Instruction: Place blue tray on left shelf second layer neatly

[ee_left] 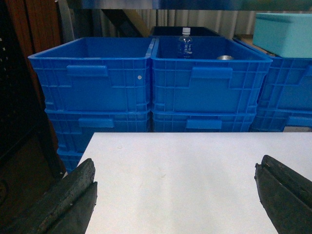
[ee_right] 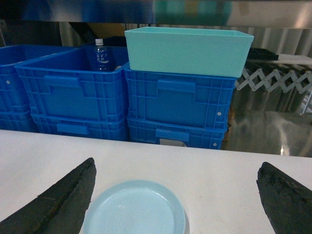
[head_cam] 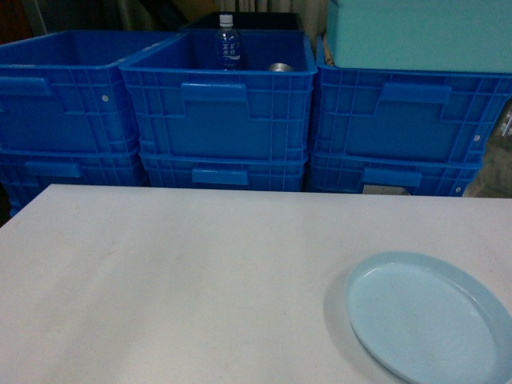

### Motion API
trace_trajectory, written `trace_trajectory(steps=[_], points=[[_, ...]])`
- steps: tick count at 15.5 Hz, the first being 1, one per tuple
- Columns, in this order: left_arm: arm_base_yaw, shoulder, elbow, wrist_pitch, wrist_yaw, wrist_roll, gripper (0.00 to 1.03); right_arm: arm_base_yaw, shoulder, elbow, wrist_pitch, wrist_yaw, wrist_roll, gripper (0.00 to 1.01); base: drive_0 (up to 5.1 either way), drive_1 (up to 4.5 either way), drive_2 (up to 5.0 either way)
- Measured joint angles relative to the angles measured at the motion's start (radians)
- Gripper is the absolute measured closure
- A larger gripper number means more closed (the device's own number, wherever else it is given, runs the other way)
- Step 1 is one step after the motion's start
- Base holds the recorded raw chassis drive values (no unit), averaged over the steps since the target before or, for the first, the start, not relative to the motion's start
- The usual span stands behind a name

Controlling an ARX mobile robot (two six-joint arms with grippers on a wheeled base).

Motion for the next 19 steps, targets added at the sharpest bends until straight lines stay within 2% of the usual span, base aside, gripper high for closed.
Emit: trace_trajectory(steps=[1,2,4,5,6,9,11,15,17,19], points=[[0.0,0.0,0.0,0.0,0.0,0.0,0.05,-0.047,0.201,0.057,0.119,-0.083,0.011,0.03,0.0,0.0,0.0],[0.0,0.0,0.0,0.0,0.0,0.0,0.05,-0.093,0.422,0.164,0.219,-0.182,0.043,0.03,0.0,0.0,0.0],[0.0,0.0,0.0,0.0,0.0,0.0,0.05,-0.134,0.79,0.42,0.2,-0.341,0.129,0.03,0.0,0.0,0.0],[0.0,0.0,0.0,0.0,0.0,0.0,0.05,-0.156,0.974,0.525,0.159,-0.436,0.198,0.03,0.0,0.0,0.0],[0.0,0.0,0.0,0.0,0.0,0.0,0.05,-0.167,1.148,0.587,0.179,-0.426,0.234,0.03,0.0,0.0,0.0],[0.0,0.0,0.0,0.0,0.0,0.0,0.05,-0.177,1.398,0.593,0.233,-0.363,0.247,0.03,0.0,0.0,0.0],[0.0,0.0,0.0,0.0,0.0,0.0,0.05,-0.169,1.455,0.56,0.281,-0.356,0.254,0.03,0.0,0.0,0.0],[0.0,0.0,0.0,0.0,0.0,0.0,0.05,-0.09,1.589,0.468,0.416,-0.296,0.306,0.03,0.0,0.0,0.0],[0.0,0.0,0.0,0.0,0.0,0.0,0.05,-0.087,1.642,0.441,0.487,-0.273,0.33,0.03,0.0,0.0,0.0],[0.0,0.0,0.0,0.0,0.0,0.0,0.05,-0.103,1.668,0.413,0.518,-0.261,0.347,0.03,0.0,0.0,0.0]])
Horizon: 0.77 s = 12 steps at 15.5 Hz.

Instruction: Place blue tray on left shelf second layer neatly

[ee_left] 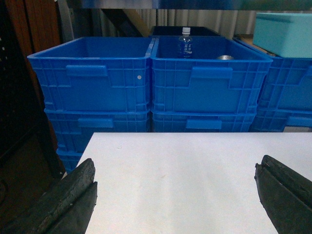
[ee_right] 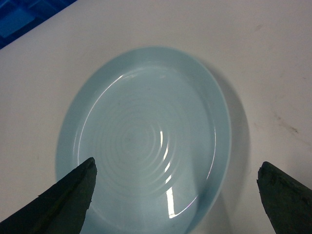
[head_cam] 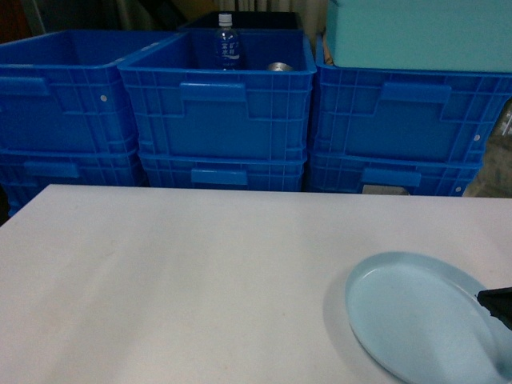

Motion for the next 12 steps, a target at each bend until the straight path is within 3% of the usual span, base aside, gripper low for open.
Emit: trace_trajectory(steps=[12], points=[[0.0,0.0,0.0,0.0,0.0,0.0,0.05,0.013,0.109,-0.013,0.081,0.005,0.035,0.03,0.0,0.0,0.0]])
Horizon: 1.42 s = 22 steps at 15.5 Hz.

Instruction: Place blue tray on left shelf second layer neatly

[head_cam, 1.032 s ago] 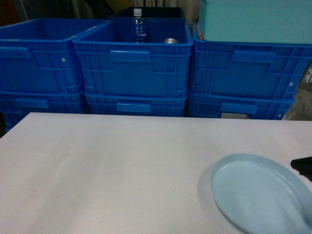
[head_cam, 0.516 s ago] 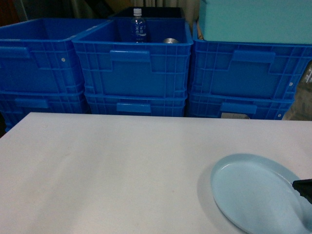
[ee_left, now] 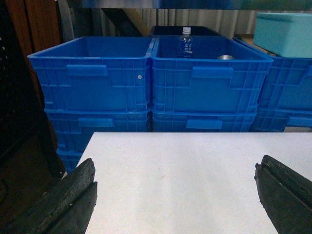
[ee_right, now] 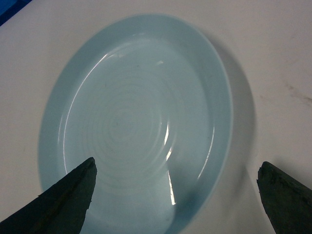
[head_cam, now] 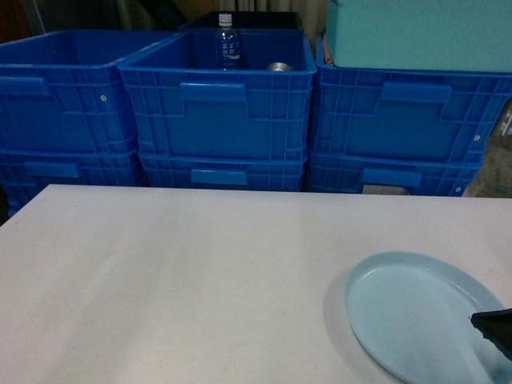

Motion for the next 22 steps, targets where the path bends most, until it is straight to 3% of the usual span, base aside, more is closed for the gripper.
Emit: trace_trajectory(steps=[2,3,4,6,9,12,14,16,18,19,21,22], points=[[0.0,0.0,0.0,0.0,0.0,0.0,0.05,0.018,0.077,0.009,0.082,0.004,0.036,0.03,0.0,0.0,0.0],[0.0,0.0,0.0,0.0,0.0,0.0,0.05,0.025,0.102,0.022,0.105,0.009,0.037,0.08,0.0,0.0,0.0],[0.0,0.0,0.0,0.0,0.0,0.0,0.05,0.024,0.116,0.027,0.102,0.01,0.037,0.32,0.0,0.0,0.0],[0.0,0.0,0.0,0.0,0.0,0.0,0.05,0.032,0.119,0.031,0.095,0.015,0.036,0.35,0.0,0.0,0.0],[0.0,0.0,0.0,0.0,0.0,0.0,0.05,0.057,0.122,0.037,0.071,0.019,0.036,0.69,0.0,0.0,0.0],[0.0,0.0,0.0,0.0,0.0,0.0,0.05,0.058,0.117,0.016,0.134,0.0,0.042,1.0,0.0,0.0,0.0],[0.0,0.0,0.0,0.0,0.0,0.0,0.05,0.108,-0.033,-0.018,0.064,0.019,0.025,0.99,0.0,0.0,0.0],[0.0,0.0,0.0,0.0,0.0,0.0,0.05,0.142,-0.259,-0.005,-0.009,0.073,-0.073,0.99,0.0,0.0,0.0],[0.0,0.0,0.0,0.0,0.0,0.0,0.05,0.119,-0.433,-0.019,-0.03,0.143,-0.192,0.99,0.0,0.0,0.0],[0.0,0.0,0.0,0.0,0.0,0.0,0.05,0.089,-0.526,-0.058,-0.015,0.165,-0.27,0.99,0.0,0.0,0.0],[0.0,0.0,0.0,0.0,0.0,0.0,0.05,0.012,-0.733,-0.165,-0.029,0.151,-0.41,0.99,0.0,0.0,0.0],[0.0,0.0,0.0,0.0,0.0,0.0,0.05,-0.025,-0.862,-0.214,-0.094,0.117,-0.468,0.99,0.0,0.0,0.0]])
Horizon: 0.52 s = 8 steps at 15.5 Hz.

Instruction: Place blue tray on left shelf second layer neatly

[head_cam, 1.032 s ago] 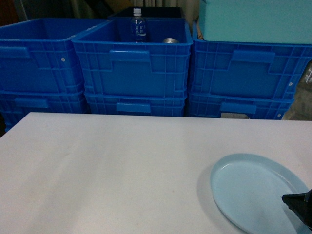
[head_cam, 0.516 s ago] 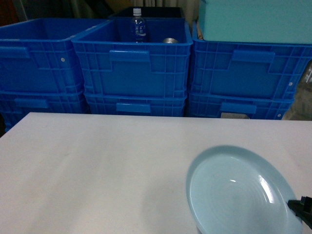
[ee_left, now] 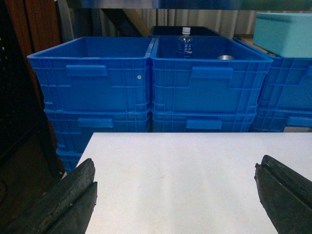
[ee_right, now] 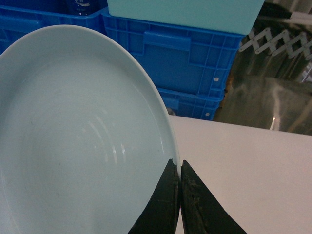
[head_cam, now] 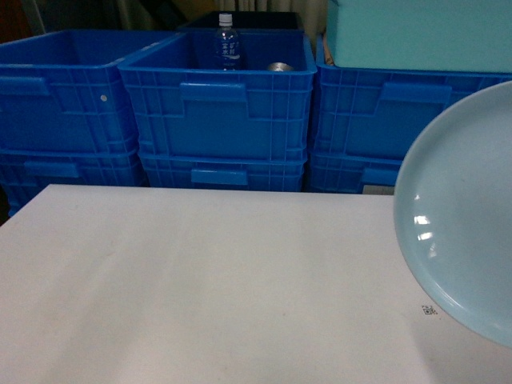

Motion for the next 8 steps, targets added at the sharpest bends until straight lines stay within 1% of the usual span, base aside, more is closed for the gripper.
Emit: trace_trajectory(steps=[1,2,3,4,5,6,7,8], points=[[0.0,0.0,0.0,0.0,0.0,0.0,0.05,-0.011,-0.153,-0.036,-0.088,-0.013,-0.026,0.99,0.0,0.0,0.0],[0.0,0.0,0.0,0.0,0.0,0.0,0.05,0.012,-0.245,-0.045,-0.114,-0.002,-0.03,0.99,0.0,0.0,0.0],[0.0,0.0,0.0,0.0,0.0,0.0,0.05,0.079,-0.268,-0.047,-0.054,0.038,-0.043,0.99,0.0,0.0,0.0],[0.0,0.0,0.0,0.0,0.0,0.0,0.05,0.111,-0.262,-0.044,-0.03,0.057,-0.044,0.99,0.0,0.0,0.0],[0.0,0.0,0.0,0.0,0.0,0.0,0.05,0.129,-0.253,-0.042,-0.023,0.068,-0.044,0.99,0.0,0.0,0.0],[0.0,0.0,0.0,0.0,0.0,0.0,0.05,0.156,-0.243,-0.042,-0.032,0.084,-0.044,0.99,0.0,0.0,0.0],[0.0,0.0,0.0,0.0,0.0,0.0,0.05,0.168,-0.231,-0.045,-0.045,0.096,-0.044,0.99,0.0,0.0,0.0],[0.0,0.0,0.0,0.0,0.0,0.0,0.05,0.167,-0.227,-0.051,-0.049,0.113,-0.044,0.99,0.0,0.0,0.0]])
